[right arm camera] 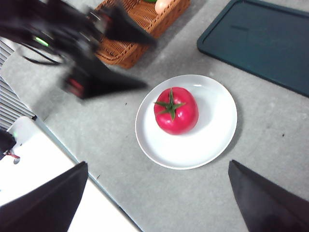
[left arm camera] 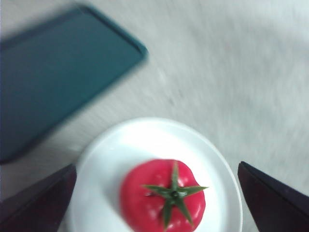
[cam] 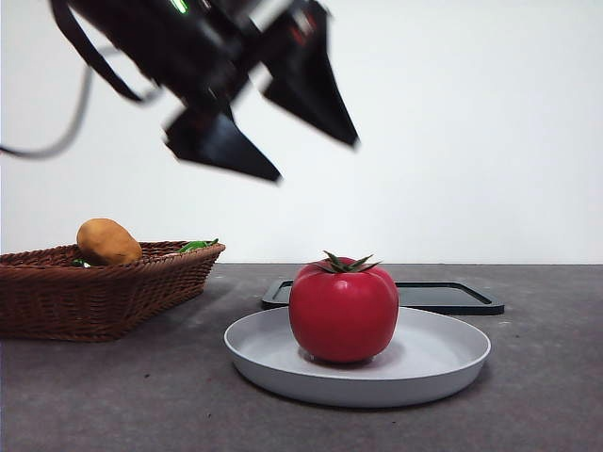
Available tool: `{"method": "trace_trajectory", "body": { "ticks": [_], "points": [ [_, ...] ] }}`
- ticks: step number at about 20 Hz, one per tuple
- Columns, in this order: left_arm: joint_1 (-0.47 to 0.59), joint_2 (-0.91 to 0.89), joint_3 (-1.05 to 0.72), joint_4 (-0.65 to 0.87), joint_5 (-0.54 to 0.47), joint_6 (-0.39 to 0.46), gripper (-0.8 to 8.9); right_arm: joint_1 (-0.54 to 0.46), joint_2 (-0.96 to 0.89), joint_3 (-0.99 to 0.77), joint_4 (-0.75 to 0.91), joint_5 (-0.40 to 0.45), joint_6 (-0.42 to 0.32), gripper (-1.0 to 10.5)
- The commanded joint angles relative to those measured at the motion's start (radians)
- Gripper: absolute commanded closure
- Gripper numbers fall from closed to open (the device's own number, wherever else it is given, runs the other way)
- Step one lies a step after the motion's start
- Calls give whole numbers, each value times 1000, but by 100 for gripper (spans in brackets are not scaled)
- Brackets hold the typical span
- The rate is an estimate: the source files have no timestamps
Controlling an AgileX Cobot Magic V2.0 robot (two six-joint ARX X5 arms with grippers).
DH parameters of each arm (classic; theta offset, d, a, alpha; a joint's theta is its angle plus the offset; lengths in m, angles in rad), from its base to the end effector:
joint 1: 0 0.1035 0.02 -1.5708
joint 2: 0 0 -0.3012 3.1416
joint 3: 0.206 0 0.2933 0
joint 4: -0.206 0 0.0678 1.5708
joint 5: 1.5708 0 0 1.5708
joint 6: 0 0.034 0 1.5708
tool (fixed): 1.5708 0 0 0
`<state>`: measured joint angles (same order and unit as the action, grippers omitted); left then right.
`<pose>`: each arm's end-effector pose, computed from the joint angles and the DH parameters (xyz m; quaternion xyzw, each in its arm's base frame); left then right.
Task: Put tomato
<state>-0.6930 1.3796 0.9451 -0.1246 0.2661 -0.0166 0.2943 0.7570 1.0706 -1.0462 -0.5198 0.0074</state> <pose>0.2510 -0.2201 0.2794 0.0514 0.2733 -0.4412 0.8532 0.1176 0.0533 0.3909 0.0435 0.3573 0.3683 0.8572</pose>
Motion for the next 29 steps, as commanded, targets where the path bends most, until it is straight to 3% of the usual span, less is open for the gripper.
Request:
{"method": "trace_trajectory", "body": {
  "ticks": [1, 6, 11, 14, 24, 29],
  "points": [
    [26, -90, 19, -53, 2, -26, 225, 5, 7, 18, 14, 4, 7, 482],
    [146, -307, 19, -288, 31, -8, 228, 5, 17, 18, 18, 4, 7, 482],
    [275, -454, 19, -569, 212, 84, 229, 5, 49, 18, 22, 4, 6, 482],
    [281, -508, 19, -696, 296, 114, 229, 5, 75, 18, 22, 4, 6, 482],
    [279, -537, 19, -726, 303, 114, 229, 14, 154, 18, 45, 2, 7, 482],
    [279, -537, 19, -720, 303, 114, 229, 108, 273, 18, 171, 5, 14, 480]
  ]
}}
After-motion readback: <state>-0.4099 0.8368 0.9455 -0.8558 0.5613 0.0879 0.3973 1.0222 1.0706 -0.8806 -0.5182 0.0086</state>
